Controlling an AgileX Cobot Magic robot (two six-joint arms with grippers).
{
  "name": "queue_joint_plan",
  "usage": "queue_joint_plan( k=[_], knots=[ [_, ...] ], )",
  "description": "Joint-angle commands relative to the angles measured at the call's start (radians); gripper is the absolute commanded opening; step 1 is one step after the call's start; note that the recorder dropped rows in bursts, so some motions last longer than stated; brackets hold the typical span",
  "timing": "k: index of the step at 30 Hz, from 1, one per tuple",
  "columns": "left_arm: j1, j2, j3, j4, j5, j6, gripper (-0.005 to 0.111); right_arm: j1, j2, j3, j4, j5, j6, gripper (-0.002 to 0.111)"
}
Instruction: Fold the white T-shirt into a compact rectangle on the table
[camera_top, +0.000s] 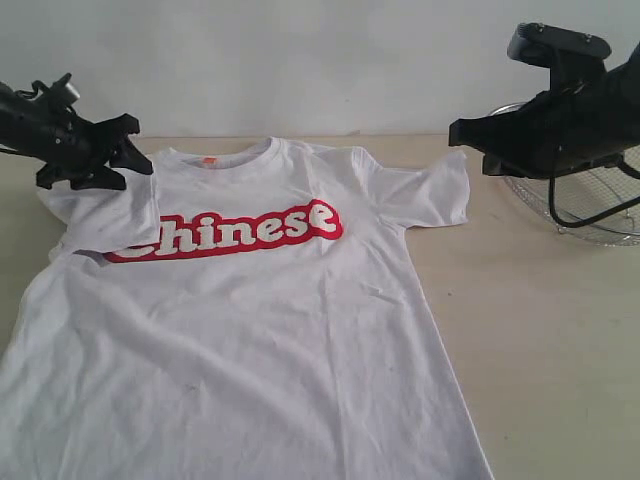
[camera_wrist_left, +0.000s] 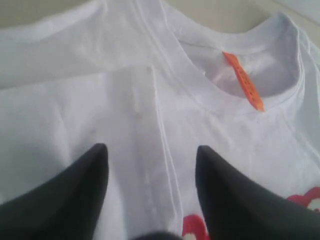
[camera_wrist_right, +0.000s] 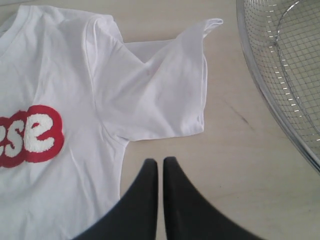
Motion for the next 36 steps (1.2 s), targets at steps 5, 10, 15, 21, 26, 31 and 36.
queue_joint_plan(
  k=[5, 10, 15, 21, 26, 31, 36],
  knots=[
    [0.034, -0.133, -0.007, 0.192, 0.139, -0.074, 0.033, -0.005, -0.004, -0.004, 0.000, -0.006, 0.001, 0.000],
    [0.034, -0.213, -0.002, 0.336, 0.308, -0.139, 0.027, -0.005, -0.004, -0.004, 0.000, -0.019, 0.001, 0.000],
    [0.030, -0.225, 0.021, 0.380, 0.408, -0.162, 0.027, -0.005, -0.004, -0.004, 0.000, -0.026, 0.001, 0.000],
    [0.022, -0.225, 0.109, 0.514, 0.423, -0.180, 0.027, -0.005, -0.004, -0.004, 0.000, -0.026, 0.001, 0.000],
    [0.016, -0.225, 0.139, 0.523, 0.423, -0.166, 0.027, -0.005, -0.004, -0.004, 0.000, -0.024, 0.001, 0.000],
    [0.010, -0.225, 0.169, 0.527, 0.418, -0.166, 0.027, -0.005, -0.004, -0.004, 0.000, -0.018, 0.003, 0.000],
    [0.010, -0.225, 0.207, 0.527, 0.403, -0.158, 0.027, -0.005, -0.004, -0.004, 0.000, -0.011, 0.003, 0.000]
  ],
)
